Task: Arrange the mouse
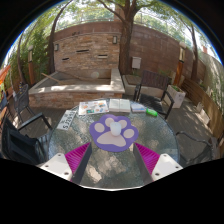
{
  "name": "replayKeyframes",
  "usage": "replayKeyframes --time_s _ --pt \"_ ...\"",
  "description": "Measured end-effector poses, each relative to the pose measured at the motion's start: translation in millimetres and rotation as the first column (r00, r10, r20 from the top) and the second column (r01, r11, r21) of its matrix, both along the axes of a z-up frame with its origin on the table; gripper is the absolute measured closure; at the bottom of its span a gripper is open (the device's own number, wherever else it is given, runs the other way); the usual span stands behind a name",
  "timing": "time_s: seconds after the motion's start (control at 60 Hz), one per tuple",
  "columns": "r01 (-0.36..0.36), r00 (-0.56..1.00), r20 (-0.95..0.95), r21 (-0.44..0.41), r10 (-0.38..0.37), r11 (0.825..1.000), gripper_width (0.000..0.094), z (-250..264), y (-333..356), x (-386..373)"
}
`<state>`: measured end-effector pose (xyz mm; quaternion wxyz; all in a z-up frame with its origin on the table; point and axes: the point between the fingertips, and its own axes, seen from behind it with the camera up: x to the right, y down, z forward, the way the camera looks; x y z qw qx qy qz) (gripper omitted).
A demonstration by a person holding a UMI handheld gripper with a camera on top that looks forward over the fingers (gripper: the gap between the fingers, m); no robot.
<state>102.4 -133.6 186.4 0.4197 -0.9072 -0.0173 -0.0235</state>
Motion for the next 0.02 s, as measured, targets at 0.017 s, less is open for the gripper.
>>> replayKeyframes --time_s 0.017 --pt "0.000 1.000 0.001 0.002 0.000 1.000 0.0085 -2.0 2.3 -1.2"
